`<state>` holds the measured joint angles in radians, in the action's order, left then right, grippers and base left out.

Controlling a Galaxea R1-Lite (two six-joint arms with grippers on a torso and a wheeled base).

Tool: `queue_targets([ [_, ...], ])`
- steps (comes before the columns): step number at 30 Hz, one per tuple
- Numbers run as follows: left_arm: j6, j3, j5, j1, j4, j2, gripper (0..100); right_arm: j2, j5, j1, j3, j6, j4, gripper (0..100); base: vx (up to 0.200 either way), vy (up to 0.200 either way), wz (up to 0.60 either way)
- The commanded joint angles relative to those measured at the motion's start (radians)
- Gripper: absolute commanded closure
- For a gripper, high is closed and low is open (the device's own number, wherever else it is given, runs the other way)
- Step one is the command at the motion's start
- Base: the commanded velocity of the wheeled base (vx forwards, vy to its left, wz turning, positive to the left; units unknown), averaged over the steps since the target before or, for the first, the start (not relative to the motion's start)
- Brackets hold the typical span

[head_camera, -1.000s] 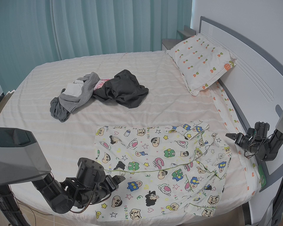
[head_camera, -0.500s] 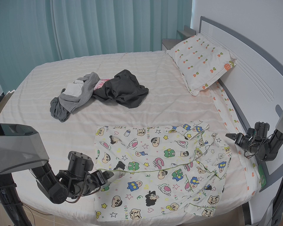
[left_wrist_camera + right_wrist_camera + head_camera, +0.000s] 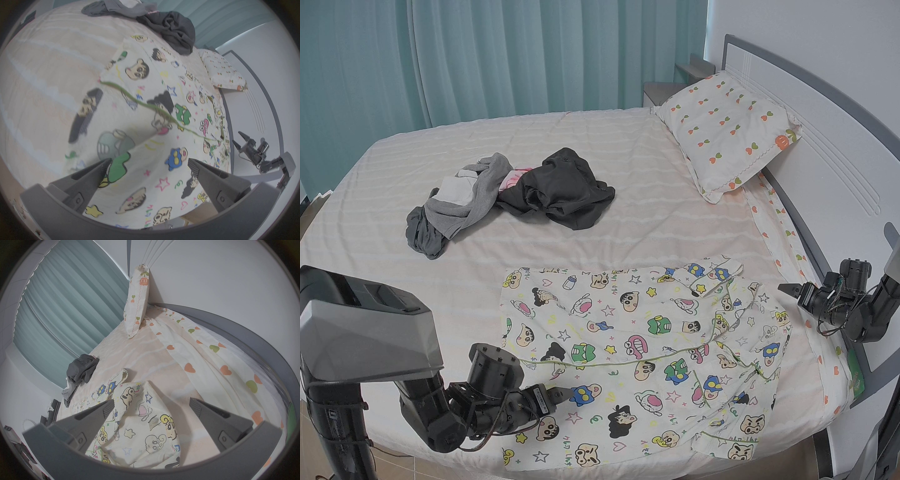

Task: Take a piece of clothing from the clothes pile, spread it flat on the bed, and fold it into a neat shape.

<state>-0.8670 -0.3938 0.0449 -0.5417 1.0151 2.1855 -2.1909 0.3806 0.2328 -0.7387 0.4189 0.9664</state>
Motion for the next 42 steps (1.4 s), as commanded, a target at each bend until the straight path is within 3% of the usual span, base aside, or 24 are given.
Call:
queue_targets([
  [1,-0.036,0.023,0.003,-0.078,0.002,-0.016,0,-0.003,0.0,-0.004,0.001,0.001,0.0,0,0.0,0.0,0.0],
  [15,-0.032,0.121,-0.01,-0.27,0.108,-0.089,0,-0.004,0.0,-0.006,0.002,-0.002,0.0,0,0.0,0.0,0.0],
  [18,-0.029,0.109,-0.013,-0.281,0.119,-0.066,0,-0.006,0.0,-0.009,0.002,-0.003,0.0,0,0.0,0.0,0.0],
  [28,-0.043,0.101,-0.014,-0.284,0.411,0.051,0,-0.009,0.0,-0.013,0.002,-0.005,0.0,0,0.0,0.0,0.0],
  [38,-0.056,0.164,0.006,-0.327,0.456,0.086,0,-0.01,-0.002,-0.013,0.002,-0.006,0.0,0,0.0,0.0,0.0],
  [42,-0.018,0.196,-0.005,-0.34,0.456,0.082,0,-0.013,-0.002,-0.013,0.004,-0.006,0.0,0,0.0,0.0,0.0],
])
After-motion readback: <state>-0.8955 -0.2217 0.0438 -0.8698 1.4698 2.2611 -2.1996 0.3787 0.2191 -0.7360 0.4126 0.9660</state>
